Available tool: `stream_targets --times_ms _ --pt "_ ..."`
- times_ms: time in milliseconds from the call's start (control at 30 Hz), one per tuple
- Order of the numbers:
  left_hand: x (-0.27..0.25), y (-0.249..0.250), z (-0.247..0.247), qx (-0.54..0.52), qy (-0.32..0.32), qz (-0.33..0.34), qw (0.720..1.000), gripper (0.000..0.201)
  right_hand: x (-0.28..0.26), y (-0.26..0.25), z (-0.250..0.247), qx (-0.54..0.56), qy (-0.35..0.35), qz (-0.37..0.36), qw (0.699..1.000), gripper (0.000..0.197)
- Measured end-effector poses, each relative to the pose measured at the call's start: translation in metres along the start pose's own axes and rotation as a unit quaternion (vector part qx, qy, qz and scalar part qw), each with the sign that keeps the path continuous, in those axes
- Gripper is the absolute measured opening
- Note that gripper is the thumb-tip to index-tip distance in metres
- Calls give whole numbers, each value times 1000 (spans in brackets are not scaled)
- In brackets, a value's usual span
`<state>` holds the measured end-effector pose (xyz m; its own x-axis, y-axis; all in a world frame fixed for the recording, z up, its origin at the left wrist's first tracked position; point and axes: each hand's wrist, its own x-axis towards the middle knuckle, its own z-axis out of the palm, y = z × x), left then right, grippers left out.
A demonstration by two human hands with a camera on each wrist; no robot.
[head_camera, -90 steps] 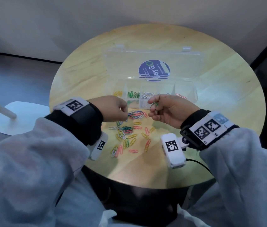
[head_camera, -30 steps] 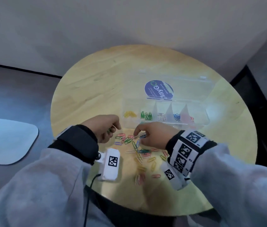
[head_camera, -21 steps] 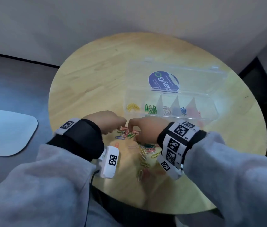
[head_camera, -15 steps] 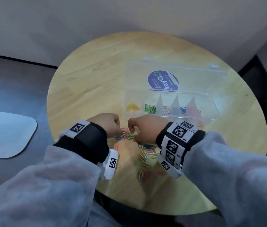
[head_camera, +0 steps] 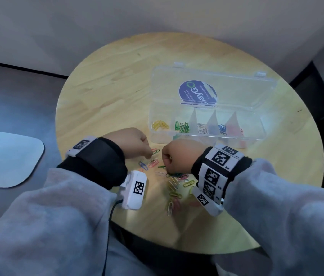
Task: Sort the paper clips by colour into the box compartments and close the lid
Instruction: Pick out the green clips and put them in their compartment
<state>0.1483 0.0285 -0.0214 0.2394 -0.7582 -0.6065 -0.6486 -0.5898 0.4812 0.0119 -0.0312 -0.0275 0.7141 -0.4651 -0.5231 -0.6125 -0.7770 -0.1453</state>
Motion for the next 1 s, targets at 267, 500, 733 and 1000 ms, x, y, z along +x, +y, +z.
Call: stream_targets --times_ms 267,500,733,1000 --pt "-12 0 -10 -257 -4 35 966 31 -2 -1 8 -9 -22 7 1000 15" --pt "-21 6 -5 -338 -32 9 941 37 -23 28 -8 237 47 46 969 21" --pt "-27 24 1 -433 -69 -9 899 22 -51 50 4 616 21 96 782 30" --pt "-27 39 25 22 22 57 998 14 -60 69 20 666 76 134 730 32"
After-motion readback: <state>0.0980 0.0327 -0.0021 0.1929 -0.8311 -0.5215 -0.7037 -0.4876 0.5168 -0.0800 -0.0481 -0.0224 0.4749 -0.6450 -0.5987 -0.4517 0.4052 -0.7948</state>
